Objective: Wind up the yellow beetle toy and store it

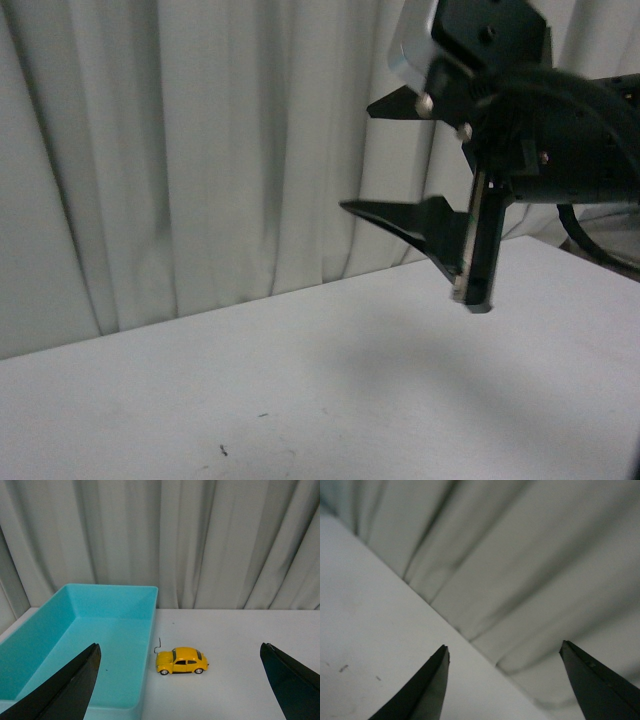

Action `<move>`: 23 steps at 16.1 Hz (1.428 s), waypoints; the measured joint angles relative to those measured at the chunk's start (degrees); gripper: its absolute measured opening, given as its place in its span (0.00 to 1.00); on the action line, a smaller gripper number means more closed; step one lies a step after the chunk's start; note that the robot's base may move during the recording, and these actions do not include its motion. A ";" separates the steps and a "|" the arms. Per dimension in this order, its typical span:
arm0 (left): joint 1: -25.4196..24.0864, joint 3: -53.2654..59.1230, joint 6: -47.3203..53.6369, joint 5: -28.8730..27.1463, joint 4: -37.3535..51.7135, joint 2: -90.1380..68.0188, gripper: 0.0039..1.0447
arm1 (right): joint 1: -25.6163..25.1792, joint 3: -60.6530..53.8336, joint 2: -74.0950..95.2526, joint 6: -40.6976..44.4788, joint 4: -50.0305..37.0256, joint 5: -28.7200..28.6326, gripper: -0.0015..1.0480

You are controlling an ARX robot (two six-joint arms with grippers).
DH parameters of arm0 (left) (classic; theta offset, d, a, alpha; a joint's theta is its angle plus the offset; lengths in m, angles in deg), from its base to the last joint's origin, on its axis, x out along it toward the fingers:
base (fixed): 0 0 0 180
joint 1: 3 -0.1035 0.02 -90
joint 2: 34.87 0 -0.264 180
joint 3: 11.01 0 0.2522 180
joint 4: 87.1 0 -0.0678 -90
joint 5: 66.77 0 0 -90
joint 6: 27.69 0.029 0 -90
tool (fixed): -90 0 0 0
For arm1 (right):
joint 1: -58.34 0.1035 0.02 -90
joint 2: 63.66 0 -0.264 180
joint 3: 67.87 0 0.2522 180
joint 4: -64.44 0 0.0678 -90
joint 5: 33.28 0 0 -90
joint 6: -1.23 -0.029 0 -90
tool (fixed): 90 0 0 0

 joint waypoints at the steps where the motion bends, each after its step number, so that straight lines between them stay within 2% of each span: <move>1: 0.00 0.00 -0.02 -0.07 0.02 0.00 0.94 | 2.56 -4.59 -6.93 -12.09 0.87 11.78 0.62; 2: 0.00 0.00 -0.02 -0.04 0.02 0.00 0.94 | 2.99 -7.15 -18.43 -29.31 9.03 22.71 0.46; 3: 0.00 0.00 0.00 0.00 0.00 0.00 0.94 | 2.93 -8.09 -28.72 -38.03 14.58 25.99 0.32; 6: 0.00 0.00 -0.02 -0.02 0.02 0.00 0.94 | 2.99 -14.58 -37.11 -44.78 13.64 25.94 0.01; 13: 0.00 0.00 0.00 0.00 0.02 0.00 0.94 | 2.99 -23.63 -46.14 -46.25 14.56 25.99 0.02; 23: 0.00 0.00 0.00 -0.02 0.02 0.00 0.94 | 2.99 -26.45 -52.26 -46.27 17.59 25.99 0.02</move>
